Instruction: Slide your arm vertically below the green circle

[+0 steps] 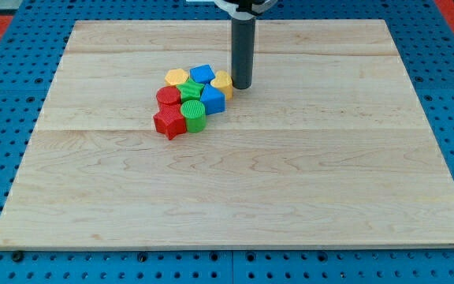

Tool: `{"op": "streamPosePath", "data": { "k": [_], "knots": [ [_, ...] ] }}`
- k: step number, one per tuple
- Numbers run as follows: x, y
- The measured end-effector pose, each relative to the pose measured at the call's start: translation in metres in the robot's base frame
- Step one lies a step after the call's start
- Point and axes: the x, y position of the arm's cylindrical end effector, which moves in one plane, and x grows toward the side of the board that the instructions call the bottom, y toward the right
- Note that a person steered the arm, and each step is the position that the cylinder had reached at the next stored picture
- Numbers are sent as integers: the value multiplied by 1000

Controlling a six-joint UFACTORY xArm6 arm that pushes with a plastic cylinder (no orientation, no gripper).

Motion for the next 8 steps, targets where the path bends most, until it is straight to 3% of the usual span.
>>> {"op": "streamPosePath", "data": {
  "k": [5,6,7,8],
  "knots": [
    [16,3],
    [80,51],
    [132,47],
    [166,-18]
  ]
}}
